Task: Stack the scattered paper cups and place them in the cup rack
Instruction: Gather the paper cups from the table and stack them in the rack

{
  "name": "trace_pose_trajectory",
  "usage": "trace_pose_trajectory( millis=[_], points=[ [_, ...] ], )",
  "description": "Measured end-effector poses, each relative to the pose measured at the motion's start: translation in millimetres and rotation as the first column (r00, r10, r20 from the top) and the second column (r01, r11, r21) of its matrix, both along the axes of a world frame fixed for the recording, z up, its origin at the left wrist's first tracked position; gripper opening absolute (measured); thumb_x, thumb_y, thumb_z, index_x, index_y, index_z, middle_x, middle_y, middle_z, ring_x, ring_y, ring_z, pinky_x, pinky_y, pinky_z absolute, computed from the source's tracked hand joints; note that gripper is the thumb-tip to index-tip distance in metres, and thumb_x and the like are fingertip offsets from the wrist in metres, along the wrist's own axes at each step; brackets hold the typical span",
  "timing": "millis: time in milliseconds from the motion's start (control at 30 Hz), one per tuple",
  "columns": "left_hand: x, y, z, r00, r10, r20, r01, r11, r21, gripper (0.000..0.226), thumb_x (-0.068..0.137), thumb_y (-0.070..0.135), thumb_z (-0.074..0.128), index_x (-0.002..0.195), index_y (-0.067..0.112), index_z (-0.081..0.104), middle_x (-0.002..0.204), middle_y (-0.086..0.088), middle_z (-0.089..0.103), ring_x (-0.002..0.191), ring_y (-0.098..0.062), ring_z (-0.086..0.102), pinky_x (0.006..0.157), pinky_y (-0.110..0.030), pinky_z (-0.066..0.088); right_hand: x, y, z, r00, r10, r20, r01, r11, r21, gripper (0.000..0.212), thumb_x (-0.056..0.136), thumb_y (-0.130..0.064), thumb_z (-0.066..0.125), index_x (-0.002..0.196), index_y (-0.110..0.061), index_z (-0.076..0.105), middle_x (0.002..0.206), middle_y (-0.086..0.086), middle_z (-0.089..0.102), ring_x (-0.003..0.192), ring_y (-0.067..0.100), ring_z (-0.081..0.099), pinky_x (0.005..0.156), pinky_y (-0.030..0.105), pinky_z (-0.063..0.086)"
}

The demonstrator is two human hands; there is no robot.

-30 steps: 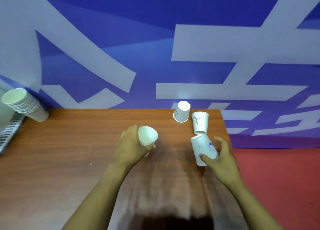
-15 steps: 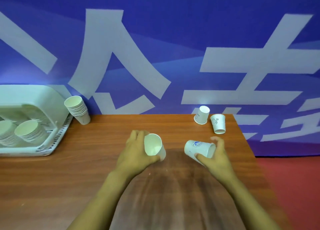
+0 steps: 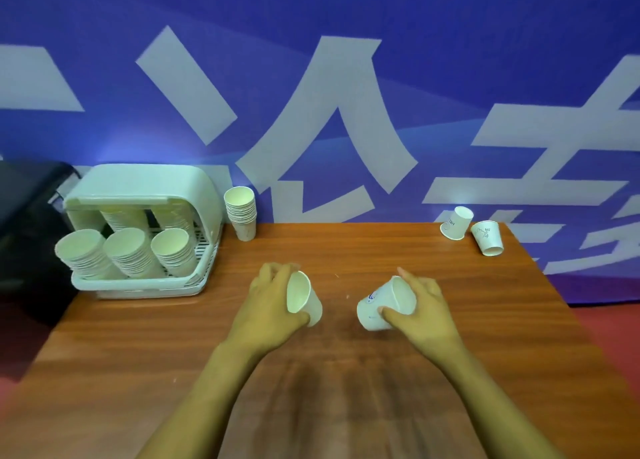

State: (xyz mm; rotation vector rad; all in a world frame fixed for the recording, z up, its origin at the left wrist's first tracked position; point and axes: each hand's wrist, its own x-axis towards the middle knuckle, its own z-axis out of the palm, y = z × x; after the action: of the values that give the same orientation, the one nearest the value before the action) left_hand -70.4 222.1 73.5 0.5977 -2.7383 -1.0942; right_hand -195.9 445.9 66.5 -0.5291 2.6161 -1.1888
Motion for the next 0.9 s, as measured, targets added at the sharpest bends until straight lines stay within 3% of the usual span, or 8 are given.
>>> trace_pose_trajectory(
  millis=[133,300,433,633,900],
  points=[
    [24.2,-14.6,-4.2,0.998,0.067,-0.017,-0.068,0.998,-0.005,0.080,0.068,0.022,0.073,0.138,0.030,0.036,0.133,0.007,0.034,0.122,-0.020,0.043,0.099,-0.037,0.042,11.3,-14.4,1.9,0.997,0.060,-0.054,-0.061,0.998,-0.001,0.071,0.074,-0.022,0.076,0.137,-0.025,0.045,0.124,-0.006,0.047,0.118,0.013,0.045,0.095,0.022,0.032],
    [59.2,0.0,-12.7,0.992,0.059,0.109,-0.059,0.998,-0.004,0.079,0.071,0.034,0.072,0.140,0.038,0.032,0.128,0.011,0.034,0.119,-0.015,0.045,0.095,-0.032,0.044,25.1,-24.8,-11.0,0.998,0.054,-0.015,-0.054,0.998,-0.044,0.061,0.072,-0.035,0.077,0.129,-0.027,0.054,0.119,-0.005,0.055,0.115,0.019,0.051,0.098,0.036,0.041],
    [69.9,-23.9,-3.7,0.990,0.106,0.094,-0.100,0.993,-0.068,0.076,0.073,0.036,0.072,0.139,0.038,0.034,0.129,0.010,0.036,0.118,-0.017,0.047,0.096,-0.034,0.044,40.3,-33.2,-21.5,0.997,0.072,0.031,-0.070,0.996,-0.057,0.057,0.074,-0.036,0.077,0.126,-0.027,0.056,0.117,-0.008,0.053,0.113,0.016,0.049,0.093,0.032,0.040],
    [77.8,-37.9,-10.2,0.994,0.060,0.086,-0.058,0.998,-0.034,0.077,0.074,0.035,0.072,0.141,0.038,0.034,0.129,0.009,0.037,0.122,-0.016,0.042,0.102,-0.032,0.039,51.7,-46.1,-15.3,0.994,0.113,0.013,-0.113,0.994,-0.010,0.047,0.074,-0.032,0.077,0.116,-0.030,0.059,0.111,-0.010,0.053,0.111,0.016,0.051,0.090,0.028,0.039],
    [77.2,-113.4,12.9,1.000,-0.021,-0.006,0.020,0.989,-0.144,0.074,0.077,0.037,0.068,0.142,0.037,0.033,0.136,0.010,0.037,0.123,-0.014,0.044,0.101,-0.032,0.041,56.8,-95.7,19.6,0.997,0.045,-0.066,-0.047,0.998,-0.038,0.057,0.076,-0.028,0.076,0.127,-0.028,0.052,0.119,-0.007,0.051,0.110,0.014,0.052,0.087,0.028,0.041]
  ],
)
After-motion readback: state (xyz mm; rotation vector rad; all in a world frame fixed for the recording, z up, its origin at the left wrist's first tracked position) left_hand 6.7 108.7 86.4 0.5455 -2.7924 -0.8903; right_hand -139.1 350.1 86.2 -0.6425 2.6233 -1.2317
